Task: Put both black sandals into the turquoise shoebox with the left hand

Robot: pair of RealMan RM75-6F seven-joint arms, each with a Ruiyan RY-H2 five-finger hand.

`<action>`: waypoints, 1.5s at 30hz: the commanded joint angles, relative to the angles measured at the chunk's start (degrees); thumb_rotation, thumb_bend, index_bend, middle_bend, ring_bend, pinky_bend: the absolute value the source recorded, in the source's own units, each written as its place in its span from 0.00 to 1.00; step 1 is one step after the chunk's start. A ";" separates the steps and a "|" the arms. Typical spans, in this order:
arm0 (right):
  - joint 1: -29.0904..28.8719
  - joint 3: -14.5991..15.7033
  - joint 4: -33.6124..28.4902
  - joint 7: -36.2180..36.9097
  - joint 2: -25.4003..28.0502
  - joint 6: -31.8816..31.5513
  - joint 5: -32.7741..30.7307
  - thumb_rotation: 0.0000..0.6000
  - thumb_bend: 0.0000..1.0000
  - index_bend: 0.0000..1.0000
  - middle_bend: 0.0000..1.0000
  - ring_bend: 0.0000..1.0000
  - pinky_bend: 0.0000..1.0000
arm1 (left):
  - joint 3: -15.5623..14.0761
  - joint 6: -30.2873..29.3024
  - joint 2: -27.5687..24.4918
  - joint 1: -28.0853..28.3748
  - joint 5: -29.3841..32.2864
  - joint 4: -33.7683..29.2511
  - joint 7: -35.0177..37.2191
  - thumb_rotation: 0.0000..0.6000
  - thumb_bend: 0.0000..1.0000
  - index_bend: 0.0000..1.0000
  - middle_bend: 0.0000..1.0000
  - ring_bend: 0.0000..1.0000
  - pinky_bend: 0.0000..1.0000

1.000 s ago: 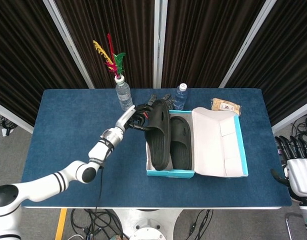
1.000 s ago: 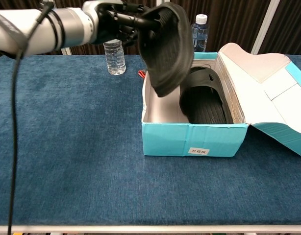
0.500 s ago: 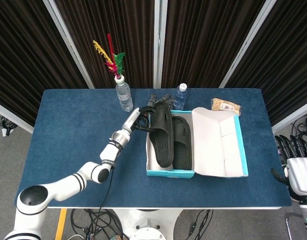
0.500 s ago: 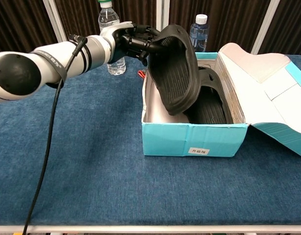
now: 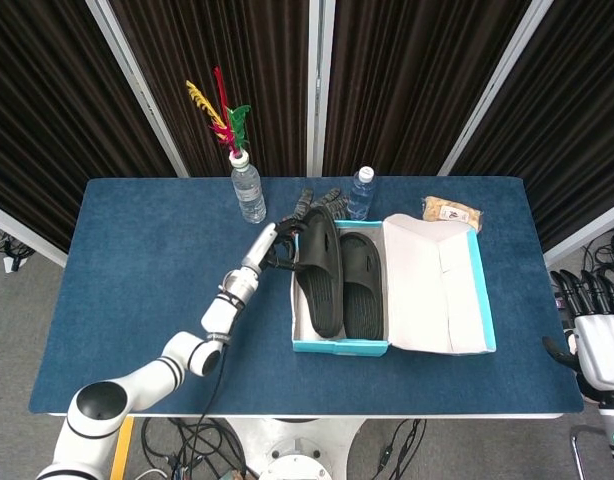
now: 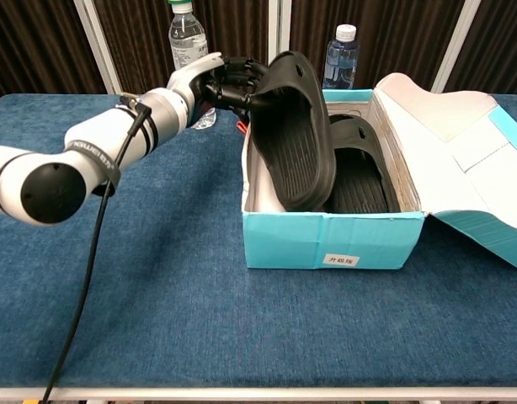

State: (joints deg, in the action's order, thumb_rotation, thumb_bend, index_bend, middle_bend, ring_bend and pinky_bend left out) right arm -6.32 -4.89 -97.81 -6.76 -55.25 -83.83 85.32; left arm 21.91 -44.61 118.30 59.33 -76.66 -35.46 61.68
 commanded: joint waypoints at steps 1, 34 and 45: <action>0.08 0.02 -0.05 -0.08 0.02 -0.06 -0.11 1.00 0.12 0.03 0.09 0.00 0.06 | -2.10 -1.83 2.14 -0.18 -1.76 3.30 2.53 1.00 0.00 0.60 0.56 0.69 0.56; 0.58 0.23 -0.63 0.27 0.63 -0.93 0.71 1.00 0.12 0.03 0.09 0.00 0.06 | -8.02 -1.49 -2.81 -1.73 -3.10 -3.24 -15.24 1.00 0.00 0.09 0.02 0.00 0.20; 0.59 0.36 -0.83 0.48 0.83 -1.07 1.33 1.00 0.12 0.03 0.09 0.00 0.06 | -8.34 1.00 -21.49 -3.06 -3.12 -25.44 -23.94 1.00 0.00 0.11 0.02 0.00 0.20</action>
State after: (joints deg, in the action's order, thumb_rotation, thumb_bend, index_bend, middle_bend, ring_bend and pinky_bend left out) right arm -5.72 -4.53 -98.65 -6.28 -54.41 -84.90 86.65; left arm 13.50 -44.46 101.28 56.70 -79.98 -56.11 40.89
